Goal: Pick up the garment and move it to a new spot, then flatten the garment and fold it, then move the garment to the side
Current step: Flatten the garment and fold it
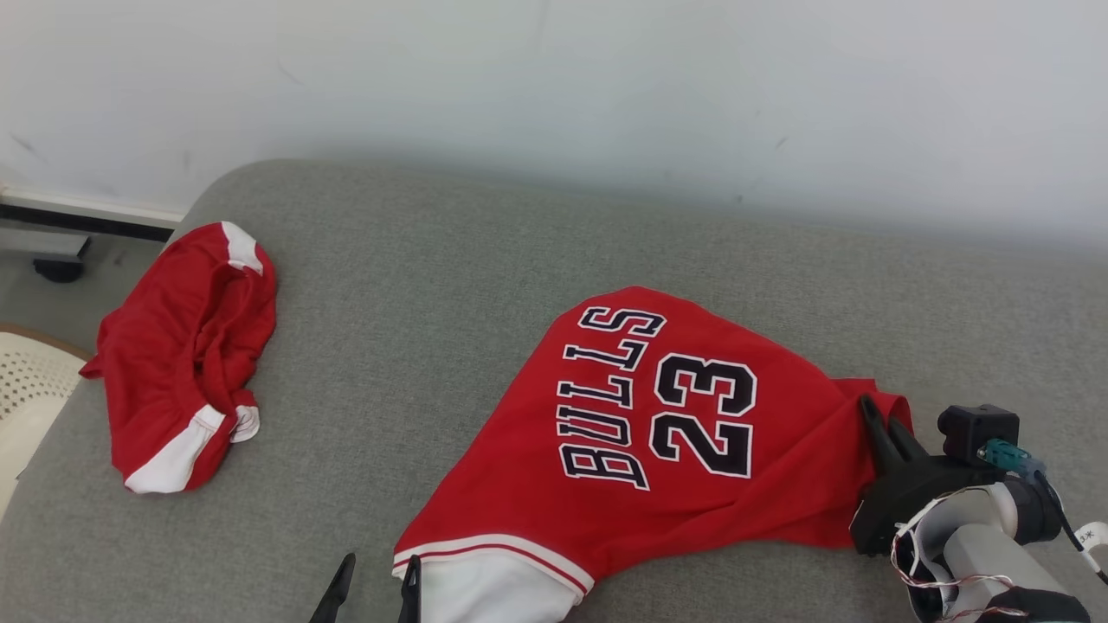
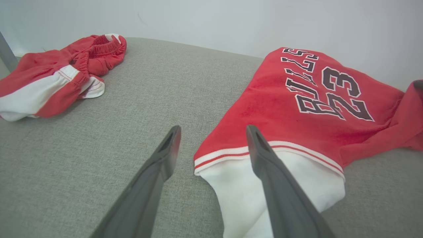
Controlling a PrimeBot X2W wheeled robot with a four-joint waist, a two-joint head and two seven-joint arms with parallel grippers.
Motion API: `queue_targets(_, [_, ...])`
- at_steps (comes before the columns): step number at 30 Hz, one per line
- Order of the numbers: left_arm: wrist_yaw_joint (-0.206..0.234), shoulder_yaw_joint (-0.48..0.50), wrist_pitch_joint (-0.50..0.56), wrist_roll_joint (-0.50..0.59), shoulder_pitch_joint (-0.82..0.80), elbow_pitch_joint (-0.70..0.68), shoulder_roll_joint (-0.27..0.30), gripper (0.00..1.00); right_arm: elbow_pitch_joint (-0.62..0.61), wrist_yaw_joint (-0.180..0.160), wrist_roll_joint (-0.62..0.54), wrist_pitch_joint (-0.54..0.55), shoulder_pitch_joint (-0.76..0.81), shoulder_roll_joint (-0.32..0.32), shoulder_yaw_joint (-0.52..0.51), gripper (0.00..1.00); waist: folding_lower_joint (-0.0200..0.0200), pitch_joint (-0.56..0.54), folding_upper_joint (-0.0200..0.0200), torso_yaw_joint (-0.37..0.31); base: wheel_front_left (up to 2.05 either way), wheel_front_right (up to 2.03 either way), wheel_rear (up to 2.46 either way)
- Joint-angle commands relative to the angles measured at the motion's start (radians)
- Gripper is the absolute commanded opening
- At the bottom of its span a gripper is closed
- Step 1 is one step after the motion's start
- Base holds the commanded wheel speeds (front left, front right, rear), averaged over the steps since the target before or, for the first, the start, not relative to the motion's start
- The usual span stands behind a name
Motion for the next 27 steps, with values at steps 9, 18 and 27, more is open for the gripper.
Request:
queue_targets(9, [0.007, 0.003, -0.003, 0.002, -0.019, 0.000, 0.000, 1.00, 0.037, 0.001, -0.047, -0.010, -0.046, 0.018, -0.082, 1.00, 0.0000, 0.029, 0.0000, 0.021, 0.00, 0.00, 0.00])
queue_targets(18, [0.006, 0.024, -0.003, 0.013, 0.009, -0.005, 0.000, 1.00, -0.253, 0.001, -0.064, -0.008, 0.142, 0.033, -0.214, 1.00, 0.0000, 0.007, 0.0000, -0.041, 0.00, 0.00, 0.00])
queue_targets(27, [0.006, 0.026, -0.003, 0.017, 0.040, -0.024, 0.000, 1.00, -0.445, 0.001, -0.089, -0.008, 0.366, 0.063, -0.305, 1.00, 0.0000, -0.002, 0.0000, -0.058, 0.00, 0.00, 0.00])
